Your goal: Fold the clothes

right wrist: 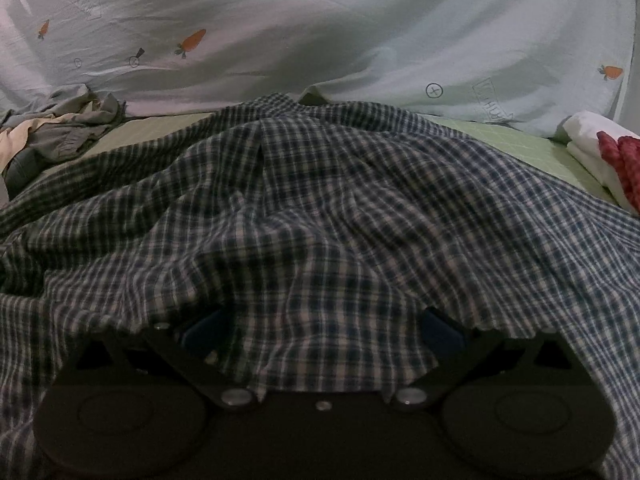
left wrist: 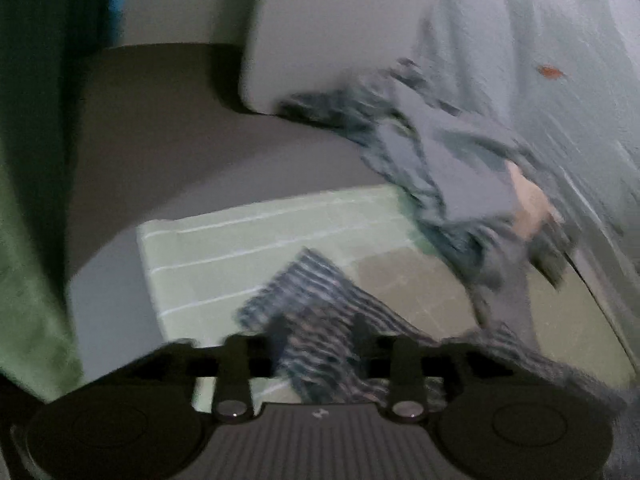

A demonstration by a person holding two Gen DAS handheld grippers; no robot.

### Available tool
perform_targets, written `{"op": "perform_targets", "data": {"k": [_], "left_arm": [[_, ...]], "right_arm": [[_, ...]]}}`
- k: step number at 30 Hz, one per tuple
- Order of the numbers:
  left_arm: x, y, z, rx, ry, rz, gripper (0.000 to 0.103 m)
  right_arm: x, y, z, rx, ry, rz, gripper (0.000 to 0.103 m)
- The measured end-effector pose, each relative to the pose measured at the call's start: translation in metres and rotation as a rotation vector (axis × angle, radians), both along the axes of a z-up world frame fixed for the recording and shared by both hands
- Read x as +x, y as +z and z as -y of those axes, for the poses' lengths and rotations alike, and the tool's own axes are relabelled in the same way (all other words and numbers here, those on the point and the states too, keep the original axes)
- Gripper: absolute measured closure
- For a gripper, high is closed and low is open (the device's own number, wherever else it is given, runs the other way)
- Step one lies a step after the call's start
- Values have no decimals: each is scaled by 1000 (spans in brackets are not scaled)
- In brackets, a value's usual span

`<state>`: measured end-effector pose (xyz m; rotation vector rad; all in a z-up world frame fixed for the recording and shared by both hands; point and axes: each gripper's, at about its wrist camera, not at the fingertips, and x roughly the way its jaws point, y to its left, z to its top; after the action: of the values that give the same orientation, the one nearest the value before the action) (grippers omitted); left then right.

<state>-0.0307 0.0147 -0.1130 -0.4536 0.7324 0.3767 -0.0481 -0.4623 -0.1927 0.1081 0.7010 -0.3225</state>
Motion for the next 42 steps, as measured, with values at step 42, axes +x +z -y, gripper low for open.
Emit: {"op": "perform_targets", "data": {"k": [42], "left_arm": [[127,0,297,165,-775,-50,33]], "right_arm": [[96,43,180,46,-81,-139,16]]}}
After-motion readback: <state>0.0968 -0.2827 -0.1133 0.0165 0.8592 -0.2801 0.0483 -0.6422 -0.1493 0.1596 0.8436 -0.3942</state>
